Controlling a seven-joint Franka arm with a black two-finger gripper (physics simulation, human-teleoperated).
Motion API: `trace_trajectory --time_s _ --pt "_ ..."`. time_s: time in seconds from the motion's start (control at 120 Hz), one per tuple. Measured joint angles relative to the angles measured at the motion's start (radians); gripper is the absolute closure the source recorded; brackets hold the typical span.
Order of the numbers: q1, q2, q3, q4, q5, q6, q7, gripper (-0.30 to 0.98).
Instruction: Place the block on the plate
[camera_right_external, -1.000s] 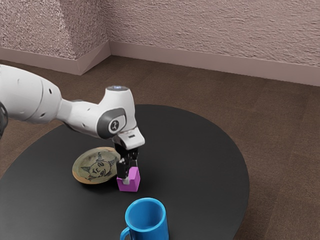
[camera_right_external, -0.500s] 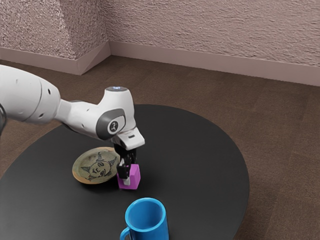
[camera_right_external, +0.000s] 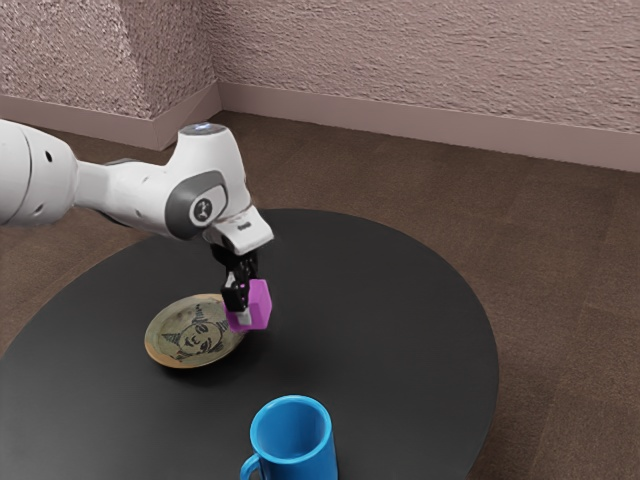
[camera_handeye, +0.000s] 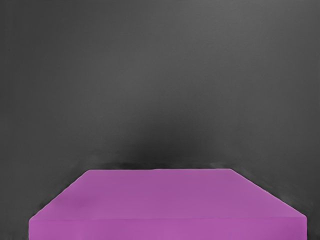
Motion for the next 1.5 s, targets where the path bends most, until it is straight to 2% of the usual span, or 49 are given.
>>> trace_trajectory --time_s 0.408,1.117,1.308,1.5 --pt "0.011 -0.007 0.169 0.0 -0.009 -0.041 0.032 0.33" --pt "0.022 0.066 0.177 -0.01 -0.014 -0.028 0.077 0.33" --pt "0.021 0.074 0.178 -0.009 -0.015 -0.028 0.087 0.15" --pt "0.021 0.047 0.178 -0.002 -0.015 -0.03 0.096 0.06"
